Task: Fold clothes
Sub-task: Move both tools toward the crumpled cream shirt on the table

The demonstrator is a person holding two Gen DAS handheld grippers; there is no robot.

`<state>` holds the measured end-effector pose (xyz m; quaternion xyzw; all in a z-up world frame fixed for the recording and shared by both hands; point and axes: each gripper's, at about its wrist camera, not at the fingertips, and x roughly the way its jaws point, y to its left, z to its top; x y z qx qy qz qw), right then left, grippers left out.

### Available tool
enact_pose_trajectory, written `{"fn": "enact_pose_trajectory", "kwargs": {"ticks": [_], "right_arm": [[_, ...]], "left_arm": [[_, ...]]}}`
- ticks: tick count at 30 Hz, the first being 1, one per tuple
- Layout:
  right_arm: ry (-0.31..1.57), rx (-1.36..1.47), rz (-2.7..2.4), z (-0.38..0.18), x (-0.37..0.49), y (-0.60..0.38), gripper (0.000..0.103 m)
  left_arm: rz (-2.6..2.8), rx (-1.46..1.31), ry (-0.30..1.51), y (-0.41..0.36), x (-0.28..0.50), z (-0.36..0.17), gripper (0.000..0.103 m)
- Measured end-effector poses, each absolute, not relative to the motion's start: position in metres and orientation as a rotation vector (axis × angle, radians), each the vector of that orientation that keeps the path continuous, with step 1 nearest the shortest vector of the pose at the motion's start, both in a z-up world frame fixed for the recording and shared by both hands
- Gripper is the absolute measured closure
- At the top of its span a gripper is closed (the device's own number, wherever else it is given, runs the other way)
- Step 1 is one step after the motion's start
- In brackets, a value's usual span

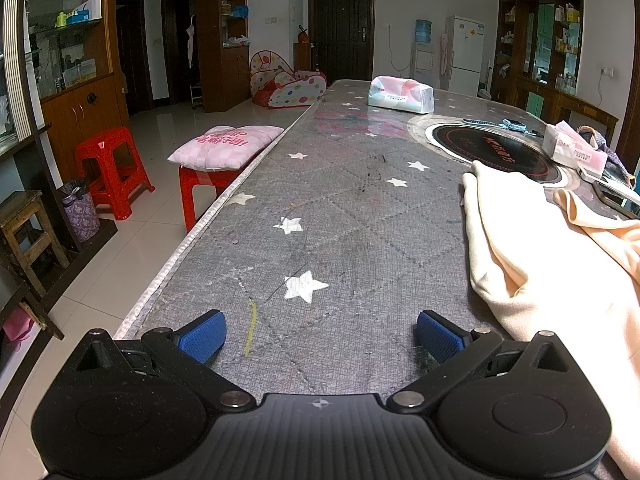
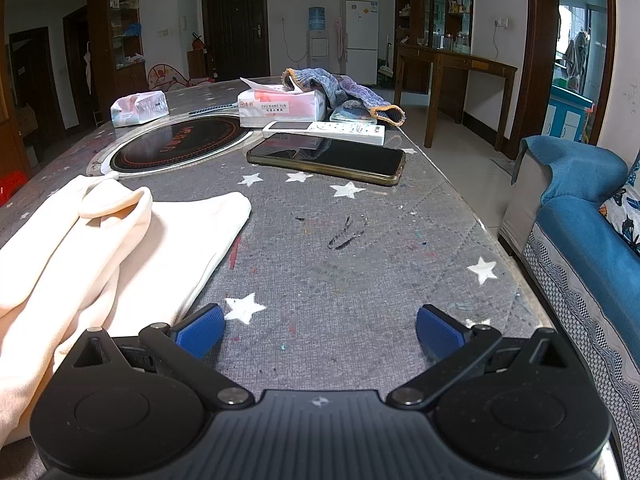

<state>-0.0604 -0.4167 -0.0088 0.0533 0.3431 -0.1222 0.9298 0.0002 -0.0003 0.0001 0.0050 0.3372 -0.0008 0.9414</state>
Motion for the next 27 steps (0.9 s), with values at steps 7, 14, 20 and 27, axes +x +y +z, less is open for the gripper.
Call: {"fn": "enact_pose_trajectory", "kwargs": {"ticks": [7, 14, 20, 27], "right_arm": [[0.701, 0.108, -0.254, -0.006, -0.063, -0.418, 0.000], [0.668, 0.073, -0.221, 0.001, -0.083, -0.407, 0.000], [0.620, 0.064, -0.189, 0.013, -0.103, -0.393, 0.000], [0.568, 0.053, -0.128, 0.028, -0.127, -0.371, 0.000]], "left_arm": [[0.001, 0.018, 0.691, -0.002, 0.001, 0.001, 0.000], [0.014, 0.023, 0.694, -0.005, -0.003, 0.001, 0.000], [0.015, -0.003, 0.718, -0.009, -0.009, 0.005, 0.000], [-0.010, 0.012, 0.728, -0.020, -0.031, 0.015, 0.000]]}}
